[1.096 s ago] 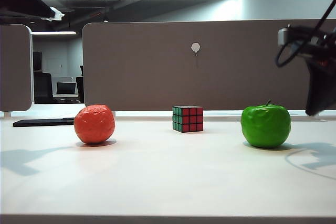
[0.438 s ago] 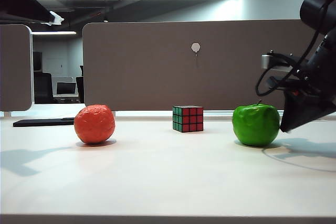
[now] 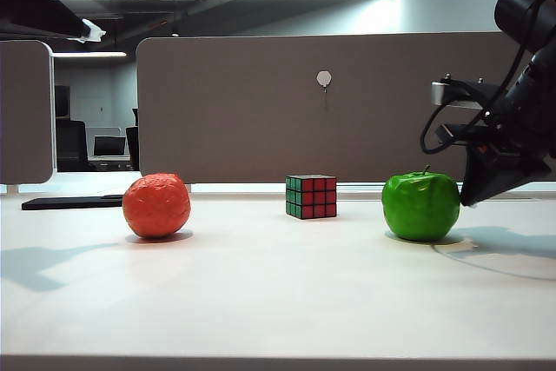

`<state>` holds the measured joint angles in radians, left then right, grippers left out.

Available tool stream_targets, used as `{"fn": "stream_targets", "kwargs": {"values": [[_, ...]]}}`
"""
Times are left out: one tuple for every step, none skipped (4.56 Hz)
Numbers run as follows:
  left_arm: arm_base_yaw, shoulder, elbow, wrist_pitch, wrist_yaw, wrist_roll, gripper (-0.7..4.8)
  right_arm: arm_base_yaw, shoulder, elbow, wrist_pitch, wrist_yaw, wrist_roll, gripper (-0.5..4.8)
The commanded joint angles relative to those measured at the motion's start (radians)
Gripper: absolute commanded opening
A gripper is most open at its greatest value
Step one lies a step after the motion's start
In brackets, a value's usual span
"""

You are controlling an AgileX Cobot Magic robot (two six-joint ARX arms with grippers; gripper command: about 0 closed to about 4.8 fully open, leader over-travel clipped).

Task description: Move all the fruits on the tabletop near the face of the Rubik's cube that has the color most similar to each fruit.

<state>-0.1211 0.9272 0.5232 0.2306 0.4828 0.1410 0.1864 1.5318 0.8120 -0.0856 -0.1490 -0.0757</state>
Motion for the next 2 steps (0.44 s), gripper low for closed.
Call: {"fn": "stream_targets", "kwargs": {"values": [[-0.001,-0.001,0.004,0.010,0.004,-0.003,-0.06,0.001,0.092,0.038,0.089,0.044,0.001,-0.01],[-0.001,-0.001,0.004,0.010,0.003,-0.002,-0.06,0.002,0.114,0.043,0.088,-0.010,0.001,-0.01]]}}
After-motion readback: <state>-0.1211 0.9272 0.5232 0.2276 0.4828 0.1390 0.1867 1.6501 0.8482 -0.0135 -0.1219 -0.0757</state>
